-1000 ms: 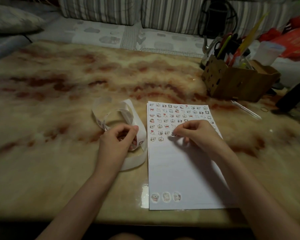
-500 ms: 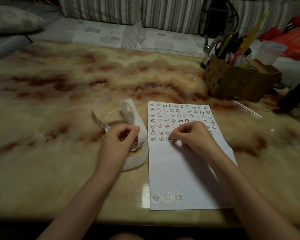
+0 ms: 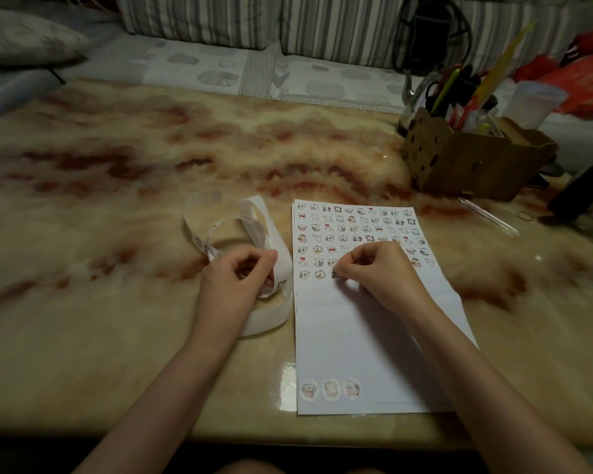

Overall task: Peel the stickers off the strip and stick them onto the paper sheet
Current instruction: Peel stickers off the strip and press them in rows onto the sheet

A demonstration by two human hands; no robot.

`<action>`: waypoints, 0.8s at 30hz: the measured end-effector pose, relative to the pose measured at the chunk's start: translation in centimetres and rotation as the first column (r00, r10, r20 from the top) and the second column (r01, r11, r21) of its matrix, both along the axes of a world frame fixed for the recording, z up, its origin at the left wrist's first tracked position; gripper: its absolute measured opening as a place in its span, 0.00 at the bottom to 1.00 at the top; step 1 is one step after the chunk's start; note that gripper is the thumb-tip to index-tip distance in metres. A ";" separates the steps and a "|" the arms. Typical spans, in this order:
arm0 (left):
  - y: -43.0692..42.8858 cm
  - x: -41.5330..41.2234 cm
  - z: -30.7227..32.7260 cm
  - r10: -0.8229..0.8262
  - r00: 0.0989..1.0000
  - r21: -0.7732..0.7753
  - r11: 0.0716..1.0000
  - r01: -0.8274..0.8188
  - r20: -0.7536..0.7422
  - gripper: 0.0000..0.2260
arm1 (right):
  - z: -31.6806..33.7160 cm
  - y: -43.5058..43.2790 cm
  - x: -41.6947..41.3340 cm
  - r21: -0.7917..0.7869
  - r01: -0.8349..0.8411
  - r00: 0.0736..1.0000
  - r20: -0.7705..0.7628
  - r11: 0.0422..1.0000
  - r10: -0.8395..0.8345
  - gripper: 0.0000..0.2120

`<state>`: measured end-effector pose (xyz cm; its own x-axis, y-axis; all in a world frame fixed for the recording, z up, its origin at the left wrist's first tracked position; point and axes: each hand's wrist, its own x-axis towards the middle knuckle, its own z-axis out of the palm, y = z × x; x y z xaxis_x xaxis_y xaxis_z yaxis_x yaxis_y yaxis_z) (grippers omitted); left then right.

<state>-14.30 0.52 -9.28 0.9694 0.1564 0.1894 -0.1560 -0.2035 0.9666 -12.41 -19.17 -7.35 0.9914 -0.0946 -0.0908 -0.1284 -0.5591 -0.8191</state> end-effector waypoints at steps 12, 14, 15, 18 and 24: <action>0.0 -0.1 0.1 0.000 1.000 0.011 1.000 0.000 -0.002 0.09 | -0.9 0.1 0.1 -0.080 0.014 0.998 0.067 0.997 -0.009 0.05; 0.0 -0.1 0.1 0.000 1.000 0.017 1.000 0.001 -0.005 0.09 | -0.9 0.1 0.0 -0.094 0.013 0.998 0.066 0.995 -0.007 0.05; 0.1 -0.1 0.0 0.000 1.000 0.017 1.000 0.001 -0.007 0.09 | -0.9 0.1 0.1 -0.097 0.015 0.998 0.065 0.995 -0.008 0.04; 0.0 -0.1 0.0 0.000 1.000 0.010 1.000 0.000 -0.014 0.09 | -1.1 -0.1 0.2 -0.092 0.017 0.998 0.065 0.996 -0.011 0.04; 0.1 -0.1 0.0 -0.005 1.000 0.001 1.000 0.005 -0.014 0.09 | -1.2 -0.5 0.4 -0.095 0.006 0.997 0.079 0.996 0.002 0.08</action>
<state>-14.40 0.59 -9.26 0.9726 0.1515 0.1762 -0.1436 -0.2042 0.9683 -12.03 -19.68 -8.53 0.9949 -0.1012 -0.0025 -0.0665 -0.6343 -0.7702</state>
